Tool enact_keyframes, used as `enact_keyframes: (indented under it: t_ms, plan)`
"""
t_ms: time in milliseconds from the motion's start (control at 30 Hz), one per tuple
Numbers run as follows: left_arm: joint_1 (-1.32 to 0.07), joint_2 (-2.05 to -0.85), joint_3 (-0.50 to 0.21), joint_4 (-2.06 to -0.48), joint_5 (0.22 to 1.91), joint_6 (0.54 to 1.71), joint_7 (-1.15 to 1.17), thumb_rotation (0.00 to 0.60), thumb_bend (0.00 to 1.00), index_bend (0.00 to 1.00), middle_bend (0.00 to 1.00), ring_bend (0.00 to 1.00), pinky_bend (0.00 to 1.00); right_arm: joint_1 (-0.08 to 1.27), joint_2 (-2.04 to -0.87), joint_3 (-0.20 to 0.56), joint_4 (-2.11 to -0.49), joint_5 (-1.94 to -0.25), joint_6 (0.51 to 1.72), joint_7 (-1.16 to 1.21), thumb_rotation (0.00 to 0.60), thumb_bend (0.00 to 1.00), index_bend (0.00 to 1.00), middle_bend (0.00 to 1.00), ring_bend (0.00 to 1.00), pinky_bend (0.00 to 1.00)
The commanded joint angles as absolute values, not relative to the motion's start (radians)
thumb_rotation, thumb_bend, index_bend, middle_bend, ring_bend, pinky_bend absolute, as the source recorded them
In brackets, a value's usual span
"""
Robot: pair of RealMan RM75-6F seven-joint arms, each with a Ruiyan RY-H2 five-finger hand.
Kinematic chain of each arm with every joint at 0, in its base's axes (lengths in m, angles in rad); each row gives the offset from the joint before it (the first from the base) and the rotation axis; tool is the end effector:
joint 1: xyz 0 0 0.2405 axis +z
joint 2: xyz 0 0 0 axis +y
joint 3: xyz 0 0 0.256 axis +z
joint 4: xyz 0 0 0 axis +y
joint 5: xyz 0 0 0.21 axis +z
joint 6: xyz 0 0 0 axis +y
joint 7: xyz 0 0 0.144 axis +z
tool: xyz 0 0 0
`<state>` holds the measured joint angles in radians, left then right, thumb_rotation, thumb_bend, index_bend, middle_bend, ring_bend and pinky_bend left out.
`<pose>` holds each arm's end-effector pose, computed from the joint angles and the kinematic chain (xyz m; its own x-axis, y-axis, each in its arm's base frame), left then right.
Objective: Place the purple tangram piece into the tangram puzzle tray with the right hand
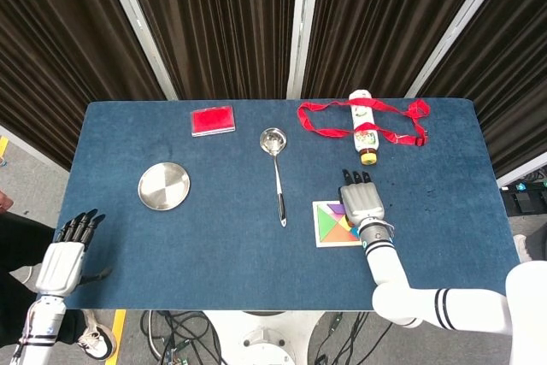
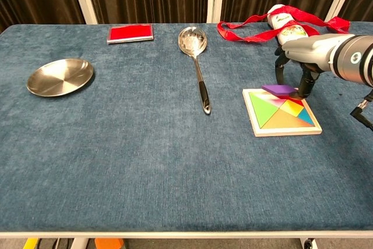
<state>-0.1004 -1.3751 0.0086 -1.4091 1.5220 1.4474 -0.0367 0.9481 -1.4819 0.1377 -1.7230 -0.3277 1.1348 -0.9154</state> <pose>-0.3217 0.1739 0.0782 0.3182 0.0981 0.9429 0.9480 -0.0431 -0.3154 -0.1445 -0.3400 -0.0064 0.6015 -0.4488 0.6609 -0.7770 -0.1363 0.6146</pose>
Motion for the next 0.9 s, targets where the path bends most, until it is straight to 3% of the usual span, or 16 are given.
enact_keyframes:
  t_ms: [33,900]
  plan:
    - [-0.098,-1.373,0.007,-1.409,1.523,1.452,-0.038,0.600,0.00,0.10,0.03,0.00,0.12,0.954,-1.493,0.141,-1.710,-0.322,1.133,-0.915,0.600,0.30,0.56,0.00,0.00,0.00]
    - [-0.099,-1.376,0.007,-1.398,1.521,1.443,-0.052,0.600,0.00,0.10,0.03,0.00,0.12,0.963,-1.556,0.138,-1.631,-0.368,1.108,-0.884,0.600,0.30,0.56,0.00,0.00,0.00]
